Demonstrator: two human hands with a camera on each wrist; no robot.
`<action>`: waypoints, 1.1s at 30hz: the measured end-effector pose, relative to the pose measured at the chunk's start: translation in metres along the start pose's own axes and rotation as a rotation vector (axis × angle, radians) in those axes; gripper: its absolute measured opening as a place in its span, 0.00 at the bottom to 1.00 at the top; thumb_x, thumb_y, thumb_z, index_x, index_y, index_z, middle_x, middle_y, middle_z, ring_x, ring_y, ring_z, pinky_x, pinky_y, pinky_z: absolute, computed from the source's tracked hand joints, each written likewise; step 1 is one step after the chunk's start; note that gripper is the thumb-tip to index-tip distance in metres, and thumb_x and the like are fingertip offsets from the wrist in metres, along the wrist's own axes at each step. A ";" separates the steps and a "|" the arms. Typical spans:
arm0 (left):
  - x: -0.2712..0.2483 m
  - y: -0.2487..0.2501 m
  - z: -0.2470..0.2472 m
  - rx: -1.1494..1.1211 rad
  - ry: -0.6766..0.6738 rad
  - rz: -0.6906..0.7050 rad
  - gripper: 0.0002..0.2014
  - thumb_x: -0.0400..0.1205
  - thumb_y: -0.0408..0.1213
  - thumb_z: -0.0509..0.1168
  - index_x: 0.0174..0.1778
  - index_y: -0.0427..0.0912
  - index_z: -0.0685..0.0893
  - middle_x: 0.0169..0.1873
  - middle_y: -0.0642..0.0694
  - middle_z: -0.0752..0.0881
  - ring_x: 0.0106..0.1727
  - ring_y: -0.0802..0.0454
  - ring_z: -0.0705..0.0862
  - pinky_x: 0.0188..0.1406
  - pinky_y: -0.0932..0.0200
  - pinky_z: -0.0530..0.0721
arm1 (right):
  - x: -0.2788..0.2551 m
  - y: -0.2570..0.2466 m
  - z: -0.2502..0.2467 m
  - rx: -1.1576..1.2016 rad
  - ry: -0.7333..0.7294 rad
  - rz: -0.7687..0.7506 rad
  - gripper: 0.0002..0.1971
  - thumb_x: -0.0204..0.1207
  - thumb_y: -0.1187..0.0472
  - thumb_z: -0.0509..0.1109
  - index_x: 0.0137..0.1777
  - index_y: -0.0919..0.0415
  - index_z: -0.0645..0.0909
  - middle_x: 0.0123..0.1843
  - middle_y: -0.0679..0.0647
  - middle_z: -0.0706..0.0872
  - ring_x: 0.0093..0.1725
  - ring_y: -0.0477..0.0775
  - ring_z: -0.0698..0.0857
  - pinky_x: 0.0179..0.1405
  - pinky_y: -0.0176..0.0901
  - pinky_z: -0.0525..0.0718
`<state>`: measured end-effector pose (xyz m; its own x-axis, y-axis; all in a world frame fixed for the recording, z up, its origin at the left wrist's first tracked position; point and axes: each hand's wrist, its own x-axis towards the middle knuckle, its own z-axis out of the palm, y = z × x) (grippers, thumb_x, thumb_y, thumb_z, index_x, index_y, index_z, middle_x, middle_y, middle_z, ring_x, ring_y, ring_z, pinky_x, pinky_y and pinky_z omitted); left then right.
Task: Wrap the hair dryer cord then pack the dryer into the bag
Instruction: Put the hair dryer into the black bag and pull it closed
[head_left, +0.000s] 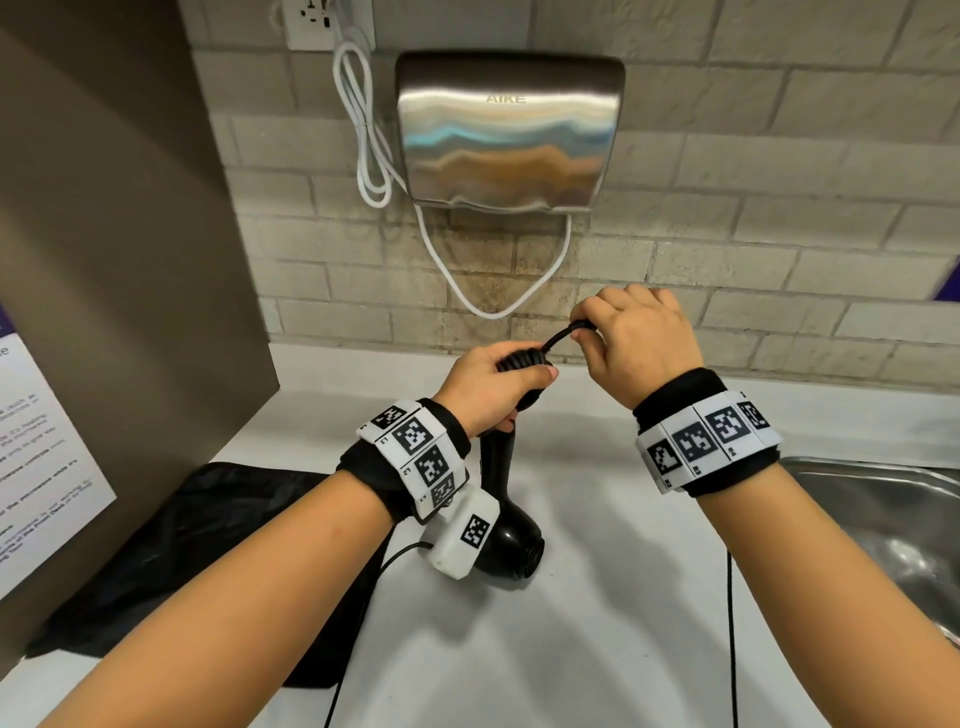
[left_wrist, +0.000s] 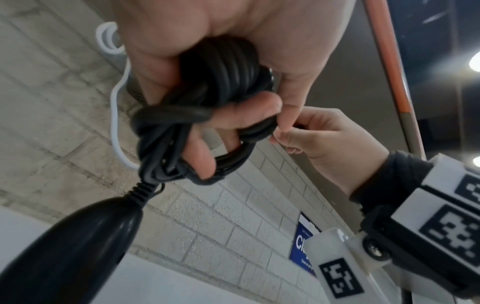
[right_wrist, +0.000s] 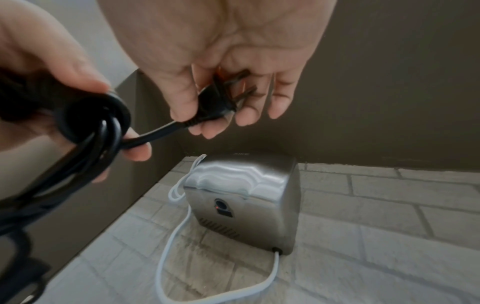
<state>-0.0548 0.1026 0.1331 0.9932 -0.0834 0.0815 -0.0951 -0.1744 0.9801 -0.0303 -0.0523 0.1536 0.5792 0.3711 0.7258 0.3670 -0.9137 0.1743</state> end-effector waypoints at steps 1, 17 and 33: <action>0.000 0.001 0.000 -0.002 -0.007 0.002 0.15 0.77 0.38 0.70 0.58 0.53 0.82 0.30 0.46 0.79 0.22 0.54 0.74 0.31 0.55 0.84 | 0.001 0.001 -0.002 0.000 0.023 -0.006 0.07 0.71 0.59 0.67 0.44 0.61 0.83 0.39 0.57 0.87 0.43 0.64 0.83 0.48 0.55 0.76; 0.008 -0.004 -0.013 -0.264 0.120 -0.004 0.10 0.78 0.32 0.68 0.44 0.54 0.84 0.38 0.46 0.82 0.18 0.57 0.69 0.15 0.65 0.73 | -0.041 -0.043 0.016 0.462 0.049 0.047 0.20 0.77 0.56 0.58 0.64 0.65 0.80 0.56 0.58 0.85 0.52 0.58 0.85 0.51 0.47 0.83; 0.004 -0.004 -0.020 -0.415 0.026 -0.101 0.05 0.81 0.37 0.64 0.47 0.51 0.84 0.39 0.51 0.80 0.27 0.58 0.68 0.16 0.68 0.66 | -0.036 -0.048 0.030 1.336 -0.106 0.475 0.20 0.64 0.74 0.76 0.37 0.47 0.75 0.39 0.51 0.85 0.41 0.53 0.84 0.47 0.51 0.83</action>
<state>-0.0492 0.1222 0.1329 0.9980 -0.0603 -0.0190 0.0325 0.2299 0.9727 -0.0465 -0.0165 0.0993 0.8689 0.1430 0.4739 0.4915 -0.1347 -0.8604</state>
